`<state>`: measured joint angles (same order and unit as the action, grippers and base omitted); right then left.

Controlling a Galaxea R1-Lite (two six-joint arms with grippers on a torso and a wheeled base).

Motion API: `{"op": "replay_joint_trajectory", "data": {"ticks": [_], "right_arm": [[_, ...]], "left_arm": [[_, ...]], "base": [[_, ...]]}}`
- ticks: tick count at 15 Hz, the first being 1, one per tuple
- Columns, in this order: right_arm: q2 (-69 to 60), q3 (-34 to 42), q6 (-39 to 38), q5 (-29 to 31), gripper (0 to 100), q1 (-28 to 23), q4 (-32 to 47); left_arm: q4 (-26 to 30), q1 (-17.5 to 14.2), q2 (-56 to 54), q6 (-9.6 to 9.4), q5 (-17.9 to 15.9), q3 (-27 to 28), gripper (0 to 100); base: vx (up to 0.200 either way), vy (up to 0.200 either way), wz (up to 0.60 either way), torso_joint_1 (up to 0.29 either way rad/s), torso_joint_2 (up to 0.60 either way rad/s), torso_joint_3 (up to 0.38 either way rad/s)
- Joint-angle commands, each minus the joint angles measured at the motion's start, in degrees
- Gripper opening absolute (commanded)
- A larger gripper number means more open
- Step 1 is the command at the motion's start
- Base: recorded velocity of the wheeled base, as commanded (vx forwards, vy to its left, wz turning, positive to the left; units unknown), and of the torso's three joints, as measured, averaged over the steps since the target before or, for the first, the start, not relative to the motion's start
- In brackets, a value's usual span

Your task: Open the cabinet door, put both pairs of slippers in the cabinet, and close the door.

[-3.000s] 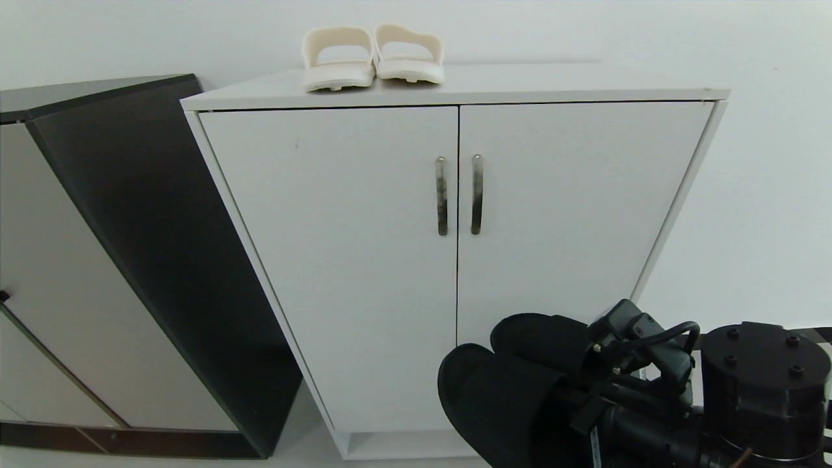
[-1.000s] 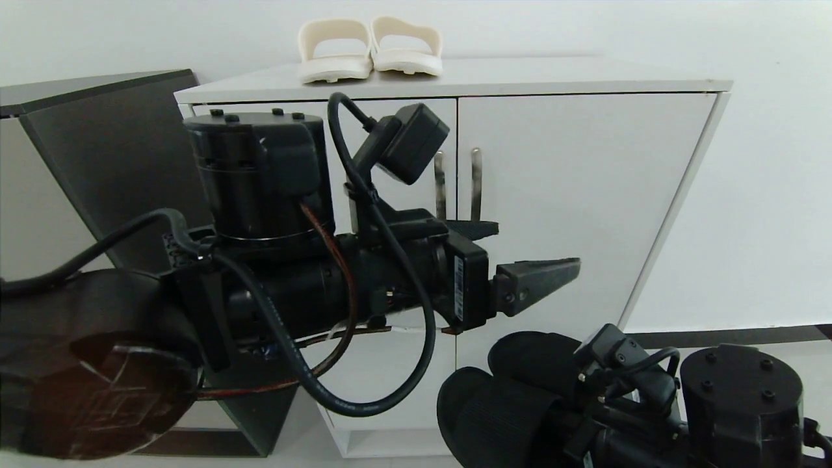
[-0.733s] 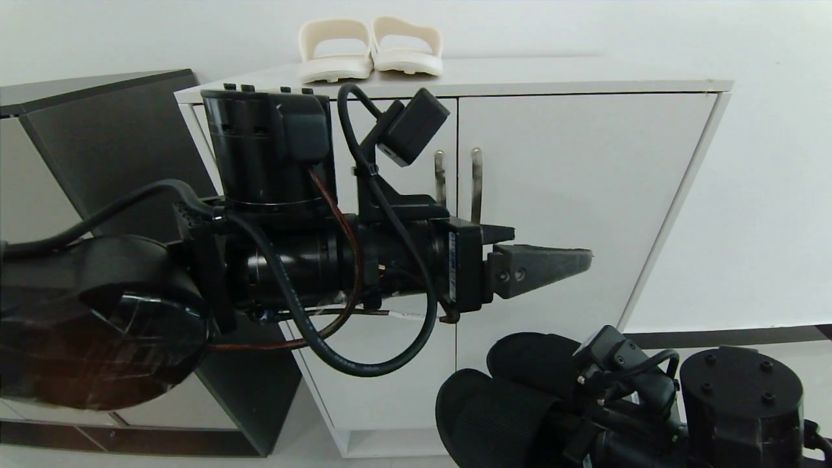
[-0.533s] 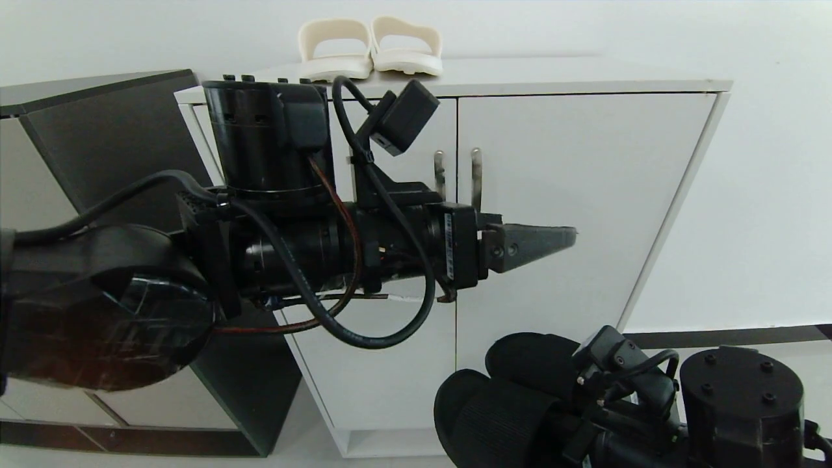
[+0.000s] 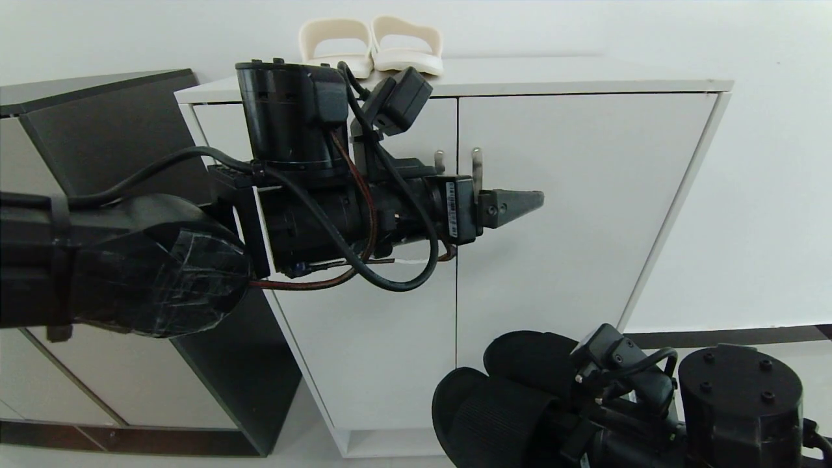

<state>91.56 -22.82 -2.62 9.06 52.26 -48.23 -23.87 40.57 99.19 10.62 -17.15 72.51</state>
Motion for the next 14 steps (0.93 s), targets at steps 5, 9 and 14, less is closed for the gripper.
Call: {"op": "replay_joint_trajectory", "data": {"ticks": [5,9,14], "right_arm": [[0.3,-0.2,0.0,0.0,0,0.0,0.0],[0.4,-0.1,0.0,0.0,0,0.2,0.1],[0.3,-0.1,0.0,0.0,0,0.2,0.0]], "left_arm": [[-0.1,-0.5,2.2,0.02,2.8,2.4,100],[0.0,-0.5,5.4,0.02,3.2,5.5,100],[0.0,-0.3,7.1,0.02,3.8,7.3,100]], "base": [[0.0,0.0,0.0,0.0,0.0,0.0],[0.0,0.0,0.0,0.0,0.0,0.0],[0.0,0.0,0.0,0.0,0.0,0.0]]}}
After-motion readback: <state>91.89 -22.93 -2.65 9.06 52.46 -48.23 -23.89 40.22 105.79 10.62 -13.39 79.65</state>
